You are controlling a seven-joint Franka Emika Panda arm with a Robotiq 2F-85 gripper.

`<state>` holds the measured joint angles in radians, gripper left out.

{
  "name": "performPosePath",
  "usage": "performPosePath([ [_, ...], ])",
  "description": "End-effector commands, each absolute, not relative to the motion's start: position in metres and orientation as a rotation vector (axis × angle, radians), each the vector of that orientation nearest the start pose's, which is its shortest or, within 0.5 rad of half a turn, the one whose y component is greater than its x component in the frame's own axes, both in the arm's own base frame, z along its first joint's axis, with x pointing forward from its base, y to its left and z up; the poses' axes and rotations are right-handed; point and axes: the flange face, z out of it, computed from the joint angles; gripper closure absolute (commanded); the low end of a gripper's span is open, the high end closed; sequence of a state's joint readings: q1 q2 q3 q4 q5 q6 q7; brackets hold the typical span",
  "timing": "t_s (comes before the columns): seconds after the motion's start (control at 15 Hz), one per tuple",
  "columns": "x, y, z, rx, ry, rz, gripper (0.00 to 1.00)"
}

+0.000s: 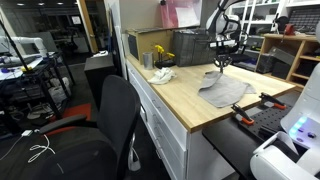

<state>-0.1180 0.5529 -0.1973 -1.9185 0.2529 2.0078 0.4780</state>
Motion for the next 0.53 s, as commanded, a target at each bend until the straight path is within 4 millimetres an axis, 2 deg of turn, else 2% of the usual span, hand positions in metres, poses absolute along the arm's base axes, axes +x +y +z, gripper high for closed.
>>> performPosePath([
  [0.0,0.515,-0.176,0.190,-2.687,1.463,0.661,0.99],
  [0.47,0.472,-0.203,0.181,-2.694,1.617,0.709,0.99],
])
